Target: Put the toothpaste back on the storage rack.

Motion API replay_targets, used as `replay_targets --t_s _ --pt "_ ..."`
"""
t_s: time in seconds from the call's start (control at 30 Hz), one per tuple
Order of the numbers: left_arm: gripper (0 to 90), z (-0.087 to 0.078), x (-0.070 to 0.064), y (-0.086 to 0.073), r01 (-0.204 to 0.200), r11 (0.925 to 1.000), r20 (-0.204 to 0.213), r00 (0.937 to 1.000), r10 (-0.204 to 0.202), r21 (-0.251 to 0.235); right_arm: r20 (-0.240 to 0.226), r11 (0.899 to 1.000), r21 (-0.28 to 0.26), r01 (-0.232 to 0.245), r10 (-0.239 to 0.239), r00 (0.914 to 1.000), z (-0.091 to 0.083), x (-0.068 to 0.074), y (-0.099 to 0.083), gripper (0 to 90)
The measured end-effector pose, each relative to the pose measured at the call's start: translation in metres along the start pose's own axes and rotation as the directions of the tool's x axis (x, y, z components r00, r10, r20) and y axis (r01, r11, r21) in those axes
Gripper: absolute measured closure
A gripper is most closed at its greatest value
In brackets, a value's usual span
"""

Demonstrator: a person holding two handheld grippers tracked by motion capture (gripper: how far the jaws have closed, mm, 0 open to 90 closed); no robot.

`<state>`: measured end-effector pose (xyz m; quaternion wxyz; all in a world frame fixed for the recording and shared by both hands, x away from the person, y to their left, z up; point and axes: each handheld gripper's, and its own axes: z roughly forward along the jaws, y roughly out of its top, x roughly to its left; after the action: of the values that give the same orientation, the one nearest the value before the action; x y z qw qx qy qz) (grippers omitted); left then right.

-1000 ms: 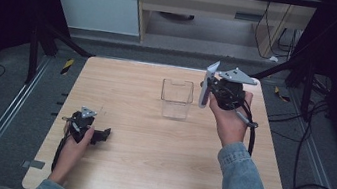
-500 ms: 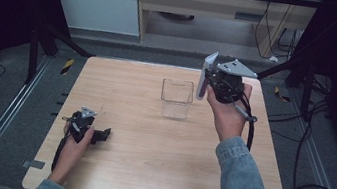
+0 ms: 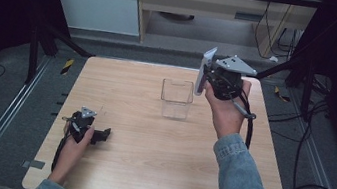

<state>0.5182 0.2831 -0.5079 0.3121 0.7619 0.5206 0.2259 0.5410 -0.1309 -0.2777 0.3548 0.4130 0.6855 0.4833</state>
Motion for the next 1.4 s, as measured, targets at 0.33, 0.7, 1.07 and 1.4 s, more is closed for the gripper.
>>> replay_targets --t_s 0.33,0.7,1.07,1.4 --pt "0.0 0.000 0.000 0.000 0.000 1.0000 0.000 1.0000 0.000 0.000 0.001 1.000 -0.010 0.009 -0.009 1.0000 0.001 0.003 0.006 81.3" --pt "0.0 0.000 0.000 0.000 0.000 1.0000 0.000 1.0000 0.000 0.000 -0.008 1.000 -0.019 0.010 -0.010 0.9999 0.007 0.008 0.011 81.2" --pt "0.0 0.000 0.000 0.000 0.001 1.0000 0.000 1.0000 -0.001 0.000 -0.025 0.999 -0.025 0.020 -0.021 0.9995 0.015 0.017 0.015 81.2" --pt "0.0 0.000 0.000 0.000 0.001 1.0000 0.000 1.0000 -0.001 0.000 -0.024 1.000 -0.022 -0.015 0.015 0.9996 0.030 0.021 0.007 81.2"
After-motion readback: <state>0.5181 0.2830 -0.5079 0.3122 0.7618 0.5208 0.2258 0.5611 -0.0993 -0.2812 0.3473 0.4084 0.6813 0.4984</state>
